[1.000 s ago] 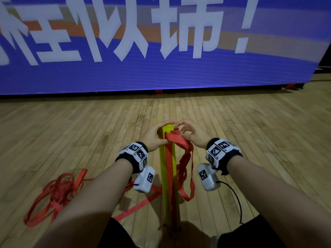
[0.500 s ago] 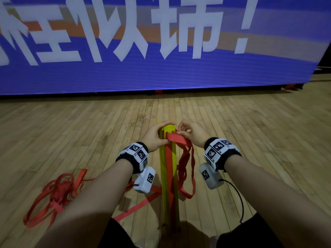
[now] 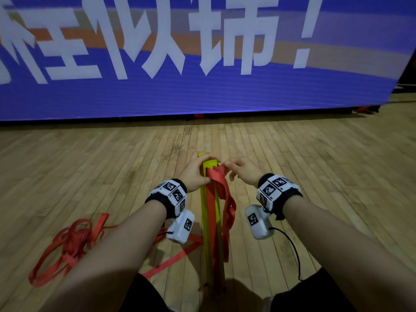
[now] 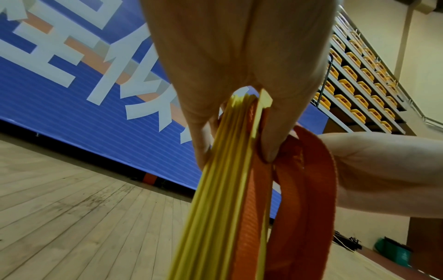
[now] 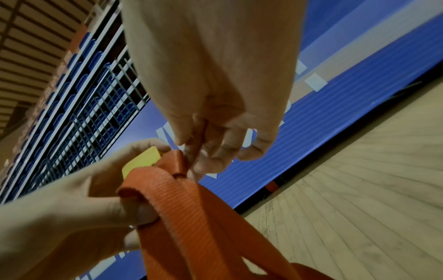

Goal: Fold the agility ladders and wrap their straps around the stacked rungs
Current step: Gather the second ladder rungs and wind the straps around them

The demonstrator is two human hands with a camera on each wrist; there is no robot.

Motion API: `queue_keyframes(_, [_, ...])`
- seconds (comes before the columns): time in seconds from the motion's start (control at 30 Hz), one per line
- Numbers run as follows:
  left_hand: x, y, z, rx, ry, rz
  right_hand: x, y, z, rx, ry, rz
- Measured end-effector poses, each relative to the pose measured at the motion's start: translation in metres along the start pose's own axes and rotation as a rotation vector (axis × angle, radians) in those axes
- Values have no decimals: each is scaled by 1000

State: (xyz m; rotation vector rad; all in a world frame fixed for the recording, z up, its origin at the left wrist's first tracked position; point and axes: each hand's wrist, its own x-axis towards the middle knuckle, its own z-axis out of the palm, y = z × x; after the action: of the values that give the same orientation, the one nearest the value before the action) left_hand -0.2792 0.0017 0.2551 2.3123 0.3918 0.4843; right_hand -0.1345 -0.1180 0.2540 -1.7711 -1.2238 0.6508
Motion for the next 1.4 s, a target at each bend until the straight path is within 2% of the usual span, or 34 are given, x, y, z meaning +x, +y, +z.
queue_keyframes(0.2, [0,-3,-1,-9,-9,-6,1,3,-2,60,-69,80])
queue_keyframes(0.53, [-1,-6,-1,-6,5,-7,-3,-8,1,257,-78,-4])
queue_keyframes(0.63, [-2,-6,-2,9,9,5,-4,-11,5,266,-68,72])
queue_keyframes(0.77, [-2,-6,-3,10,7,25,1,-9,8,148,-92,245])
queue_keyframes(1.0, [-4,-6,-5,-15,-5,26,-1,-18,8,61,-82,322])
queue_keyframes(1.4, [-2,-6,-1,5,10,33,-1,-21,8,53,-31,151])
